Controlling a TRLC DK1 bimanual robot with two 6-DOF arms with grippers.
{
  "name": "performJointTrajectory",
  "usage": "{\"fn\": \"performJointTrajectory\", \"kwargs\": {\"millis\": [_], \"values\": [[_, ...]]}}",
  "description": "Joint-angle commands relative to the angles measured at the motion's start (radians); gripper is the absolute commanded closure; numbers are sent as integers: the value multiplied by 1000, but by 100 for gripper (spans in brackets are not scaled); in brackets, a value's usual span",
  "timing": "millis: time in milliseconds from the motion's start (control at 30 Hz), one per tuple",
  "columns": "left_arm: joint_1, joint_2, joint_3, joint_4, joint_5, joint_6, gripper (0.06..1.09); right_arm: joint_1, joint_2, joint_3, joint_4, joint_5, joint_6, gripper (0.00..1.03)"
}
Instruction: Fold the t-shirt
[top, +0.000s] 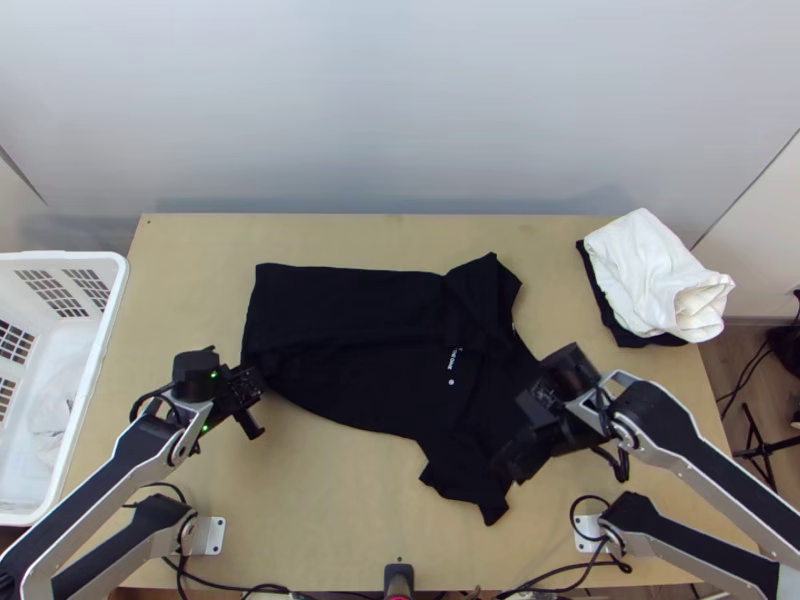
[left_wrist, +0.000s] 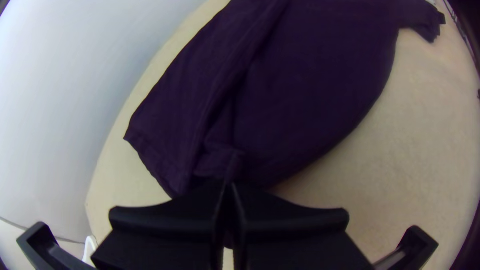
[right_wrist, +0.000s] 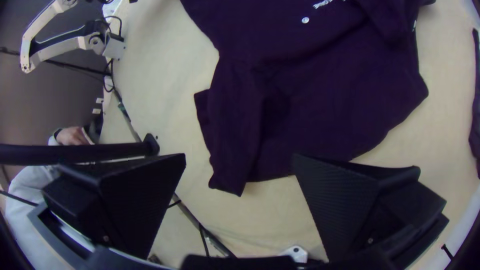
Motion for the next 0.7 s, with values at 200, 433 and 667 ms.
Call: {"fn": "performJointTrajectory", "kwargs": {"millis": [200,433,667], "values": [[7,-49,-20,9,1,-2,105,232,69,-14,-138,-40,-113,7],[11,-52,-26,29,1,-7,105,357,130,-26,-122,8,-119,7],[11,-52,-34,59,1,-11,105,415,242,-17,-21,145,-142,7]]}}
